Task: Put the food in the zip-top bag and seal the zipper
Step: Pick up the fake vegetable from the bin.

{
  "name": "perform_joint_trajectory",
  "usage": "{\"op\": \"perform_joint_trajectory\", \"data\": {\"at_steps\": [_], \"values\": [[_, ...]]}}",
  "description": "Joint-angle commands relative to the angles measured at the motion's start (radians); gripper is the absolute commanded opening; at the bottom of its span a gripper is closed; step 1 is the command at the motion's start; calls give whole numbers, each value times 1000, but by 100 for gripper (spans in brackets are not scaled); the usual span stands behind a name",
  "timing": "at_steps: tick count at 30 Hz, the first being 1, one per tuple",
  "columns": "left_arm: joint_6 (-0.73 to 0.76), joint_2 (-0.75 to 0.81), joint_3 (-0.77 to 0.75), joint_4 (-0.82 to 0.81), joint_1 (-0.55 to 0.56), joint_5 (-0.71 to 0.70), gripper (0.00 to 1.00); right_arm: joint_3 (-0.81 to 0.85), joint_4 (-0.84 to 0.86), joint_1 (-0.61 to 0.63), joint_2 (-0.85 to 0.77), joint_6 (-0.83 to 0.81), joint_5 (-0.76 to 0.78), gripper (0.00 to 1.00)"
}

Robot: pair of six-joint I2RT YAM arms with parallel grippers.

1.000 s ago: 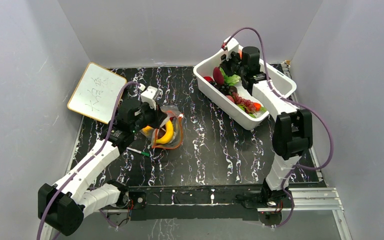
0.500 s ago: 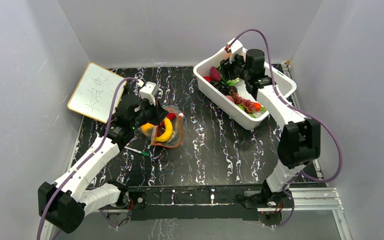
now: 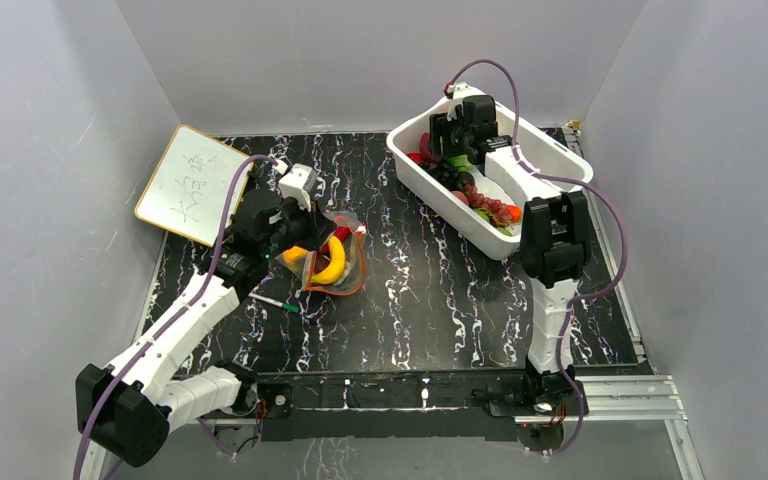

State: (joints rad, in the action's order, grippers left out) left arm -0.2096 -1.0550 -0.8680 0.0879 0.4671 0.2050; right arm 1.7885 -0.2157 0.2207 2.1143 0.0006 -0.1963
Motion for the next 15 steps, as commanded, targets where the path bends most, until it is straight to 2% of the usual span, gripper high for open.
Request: {"op": "perform_joint_trajectory", "data": {"at_steps": [1, 15], "values": [[13, 32, 0, -11, 2, 1, 0, 66, 20, 0, 16, 88, 33, 58], [21, 44, 27, -27, 2, 2, 0, 113, 27, 11, 99, 137, 30, 60]]}}
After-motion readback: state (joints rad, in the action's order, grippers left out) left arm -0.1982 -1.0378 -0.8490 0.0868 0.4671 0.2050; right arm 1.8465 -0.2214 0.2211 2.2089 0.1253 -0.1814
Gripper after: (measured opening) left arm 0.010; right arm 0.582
